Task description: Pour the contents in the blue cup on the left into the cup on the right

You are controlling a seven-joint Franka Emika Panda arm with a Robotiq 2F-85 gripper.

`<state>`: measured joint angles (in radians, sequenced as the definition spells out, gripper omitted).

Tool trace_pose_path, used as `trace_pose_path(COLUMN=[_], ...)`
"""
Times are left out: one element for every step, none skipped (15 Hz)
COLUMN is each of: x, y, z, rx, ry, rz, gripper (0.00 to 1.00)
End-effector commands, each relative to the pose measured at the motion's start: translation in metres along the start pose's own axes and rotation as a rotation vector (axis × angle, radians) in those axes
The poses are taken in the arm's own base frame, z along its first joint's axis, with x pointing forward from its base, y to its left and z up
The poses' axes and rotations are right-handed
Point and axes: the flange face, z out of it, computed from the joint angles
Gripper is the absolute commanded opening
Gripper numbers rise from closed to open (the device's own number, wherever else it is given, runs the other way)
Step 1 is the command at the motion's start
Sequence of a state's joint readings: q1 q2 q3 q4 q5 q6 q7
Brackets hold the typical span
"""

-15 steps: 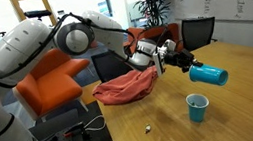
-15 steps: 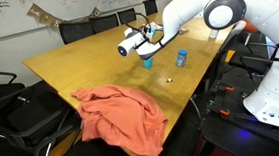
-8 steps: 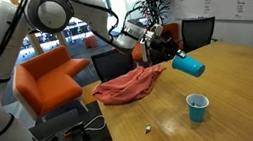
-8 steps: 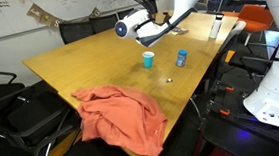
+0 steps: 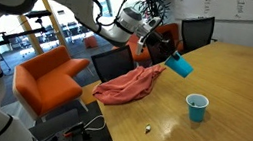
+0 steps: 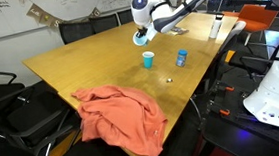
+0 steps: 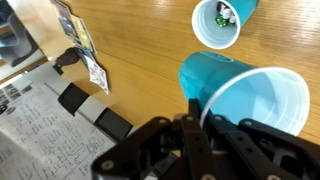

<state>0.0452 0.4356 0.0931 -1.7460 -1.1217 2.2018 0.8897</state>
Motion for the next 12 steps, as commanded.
trace_pose_path(x=[-0.02,-0.023,-0.026,-0.029,-0.032,-0.035,-0.039,-0.042,-0.046,-0.049,-0.051,-0.044], y=[0.021,0.023,0.024,0.024,0.023,0.018,0.014,0.008,0.004,-0.003,-0.008,-0.004], z=[-0.008,-0.009,-0.008,-0.007,-0.007,-0.004,-0.004,-0.001,-0.001,0.002,0.005,0.003], rx=[0.196,0.256,0.316,0.377,0.438,0.497,0.557,0.611,0.667,0.72,0.767,0.702], ry=[0.022,0.03,0.037,0.041,0.042,0.038,0.03,0.018,-0.003,-0.042,-0.102,-0.056], rz=[0.05,0.066,0.078,0.089,0.095,0.098,0.097,0.095,0.089,0.079,0.072,0.089], gripper=[0.01,0.01,0.01,0.01,0.01,0.01,0.01,0.01,0.01,0.01,0.01,0.04])
